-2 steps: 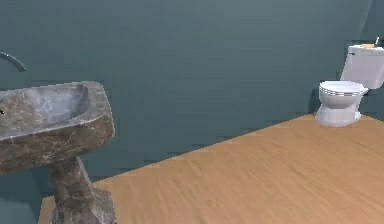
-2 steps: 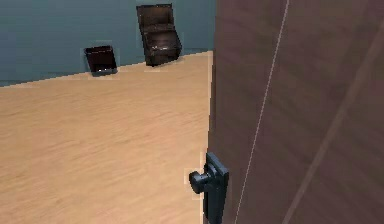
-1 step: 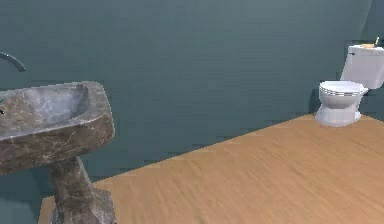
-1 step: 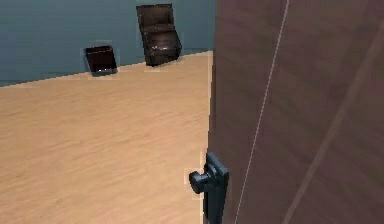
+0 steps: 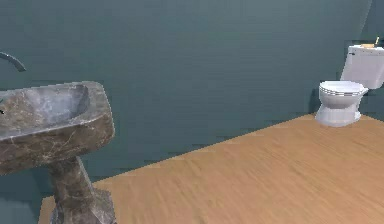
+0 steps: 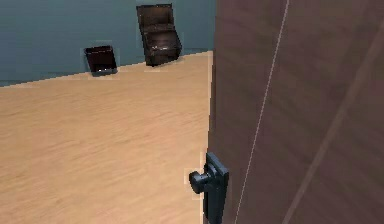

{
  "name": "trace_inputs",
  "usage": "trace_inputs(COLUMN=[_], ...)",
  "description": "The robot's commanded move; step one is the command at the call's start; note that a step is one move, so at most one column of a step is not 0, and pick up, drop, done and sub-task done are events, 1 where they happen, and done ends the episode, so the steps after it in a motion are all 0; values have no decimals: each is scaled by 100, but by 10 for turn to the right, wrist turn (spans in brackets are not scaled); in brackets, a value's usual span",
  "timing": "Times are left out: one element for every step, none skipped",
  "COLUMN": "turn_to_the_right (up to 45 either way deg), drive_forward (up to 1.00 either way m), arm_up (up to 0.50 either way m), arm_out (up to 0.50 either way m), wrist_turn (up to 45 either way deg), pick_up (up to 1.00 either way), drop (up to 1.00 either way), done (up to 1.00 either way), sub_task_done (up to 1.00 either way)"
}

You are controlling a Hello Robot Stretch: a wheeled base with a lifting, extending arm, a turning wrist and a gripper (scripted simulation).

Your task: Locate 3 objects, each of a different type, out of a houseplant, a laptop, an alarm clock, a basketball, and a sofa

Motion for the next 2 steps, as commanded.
trace_inputs(turn_to_the_right=[0,450], drive_forward=[35,0], arm_up=[0,0], arm_out=[0,0], wrist_turn=[0,0], pick_up=[0,0], drop=[0,0], done=[0,0], sub_task_done=[0,0])
